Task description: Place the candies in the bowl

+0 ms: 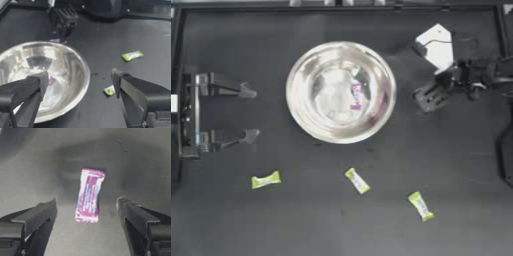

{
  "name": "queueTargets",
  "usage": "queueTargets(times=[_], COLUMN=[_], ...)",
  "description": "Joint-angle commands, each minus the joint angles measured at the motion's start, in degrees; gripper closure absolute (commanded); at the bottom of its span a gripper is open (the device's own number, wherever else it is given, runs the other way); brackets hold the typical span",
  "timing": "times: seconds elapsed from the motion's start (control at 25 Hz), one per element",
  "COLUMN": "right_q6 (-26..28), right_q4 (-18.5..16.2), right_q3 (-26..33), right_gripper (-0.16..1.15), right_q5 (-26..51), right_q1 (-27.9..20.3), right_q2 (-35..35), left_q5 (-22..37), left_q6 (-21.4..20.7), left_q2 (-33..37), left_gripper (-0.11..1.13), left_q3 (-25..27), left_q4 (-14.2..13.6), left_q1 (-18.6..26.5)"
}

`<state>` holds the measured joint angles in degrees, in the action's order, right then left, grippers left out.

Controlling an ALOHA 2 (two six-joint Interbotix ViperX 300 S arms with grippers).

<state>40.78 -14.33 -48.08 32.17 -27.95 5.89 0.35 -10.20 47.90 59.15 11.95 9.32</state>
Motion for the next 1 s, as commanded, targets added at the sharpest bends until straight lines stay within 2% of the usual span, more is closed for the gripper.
queueTargets(times=[0.04,0.36,0.88,1.0], right_q6=[0.79,3.96,4.22,4.22], right_q4=[-1.41,-4.92,-4.75,-4.57], right_q3=[0.88,1.23,1.32,1.32], right_gripper=[-0.01,-0.01,0.00,0.07], right_q5=[-0.44,-0.70,-3.25,-3.16], right_q1=[0.09,0.62,0.62,0.62], right_q2=[-0.62,-1.67,-4.75,-4.83], left_q5=[-0.18,-0.09,-0.09,-0.09], left_q6=[0.09,0.00,0.09,0.09], left_q2=[0.00,-0.18,-0.35,-0.26], left_gripper=[0.00,0.00,0.00,0.00], left_q3=[-0.88,-0.97,-1.14,-1.14], left_q4=[0.09,0.26,0.26,0.26], left_q1=[0.00,0.00,0.00,0.00])
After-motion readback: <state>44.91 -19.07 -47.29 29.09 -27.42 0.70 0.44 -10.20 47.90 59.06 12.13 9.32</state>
